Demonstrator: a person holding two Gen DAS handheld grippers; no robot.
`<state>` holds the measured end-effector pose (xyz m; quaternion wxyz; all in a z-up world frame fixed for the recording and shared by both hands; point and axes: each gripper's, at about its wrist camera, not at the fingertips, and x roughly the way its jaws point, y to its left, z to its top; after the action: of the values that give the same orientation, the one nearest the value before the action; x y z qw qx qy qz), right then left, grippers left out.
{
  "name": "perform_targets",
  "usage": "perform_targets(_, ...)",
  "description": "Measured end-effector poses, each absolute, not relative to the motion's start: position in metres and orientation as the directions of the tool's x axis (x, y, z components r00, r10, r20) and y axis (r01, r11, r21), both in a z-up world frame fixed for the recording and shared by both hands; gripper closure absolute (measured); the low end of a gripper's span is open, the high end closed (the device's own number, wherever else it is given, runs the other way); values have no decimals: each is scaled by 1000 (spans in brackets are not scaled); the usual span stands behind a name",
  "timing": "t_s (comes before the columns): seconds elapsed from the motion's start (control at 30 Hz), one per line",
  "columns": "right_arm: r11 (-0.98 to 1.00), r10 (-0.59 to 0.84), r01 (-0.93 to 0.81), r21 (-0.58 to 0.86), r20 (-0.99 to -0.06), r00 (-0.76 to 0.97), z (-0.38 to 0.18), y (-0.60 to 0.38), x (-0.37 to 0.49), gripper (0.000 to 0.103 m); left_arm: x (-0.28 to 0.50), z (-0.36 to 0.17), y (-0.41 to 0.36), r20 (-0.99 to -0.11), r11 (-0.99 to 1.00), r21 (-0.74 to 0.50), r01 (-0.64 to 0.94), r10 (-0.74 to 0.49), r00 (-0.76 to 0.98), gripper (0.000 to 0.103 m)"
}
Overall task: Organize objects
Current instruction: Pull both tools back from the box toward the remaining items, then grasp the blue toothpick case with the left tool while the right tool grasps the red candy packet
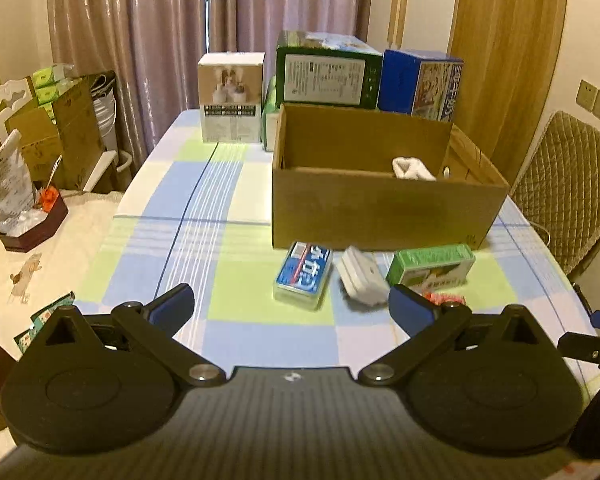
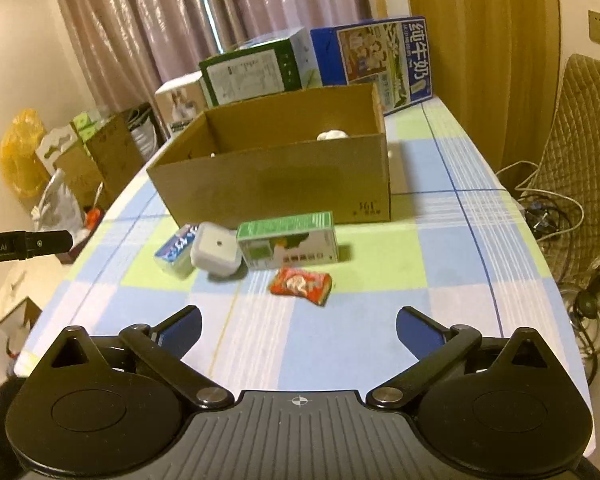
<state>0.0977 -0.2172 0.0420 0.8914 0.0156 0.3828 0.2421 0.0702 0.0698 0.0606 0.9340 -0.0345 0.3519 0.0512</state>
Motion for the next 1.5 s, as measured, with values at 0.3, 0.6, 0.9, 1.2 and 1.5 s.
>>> perform_targets(0.3, 874, 441, -450, 182, -687, 578, 34, -213, 100, 2, 68, 50, 71, -679, 994, -35, -106, 54, 732, 1)
perform_targets(0.6, 829, 465, -544, 131, -702, 540, 19, -201, 119, 3, 84, 33, 71, -706, 998, -8, -70, 44, 707, 1)
perform_targets(0.9, 734, 502, -673, 87, -737, 452, -4, -179, 168, 24, 114, 12, 77, -732, 999, 20, -29, 34, 681, 1)
perform_targets(1.2, 562, 474, -826, -31, -807, 353, -50, -145, 213, 42, 153, -15, 79, -761, 998, 61, 19, 34, 648, 1)
perform_targets(1.5, 532, 470, -846, -30, -821, 325, -76, -135, 240, 55, 177, -40, 77, -785, 995, 71, 66, 14, 619, 1)
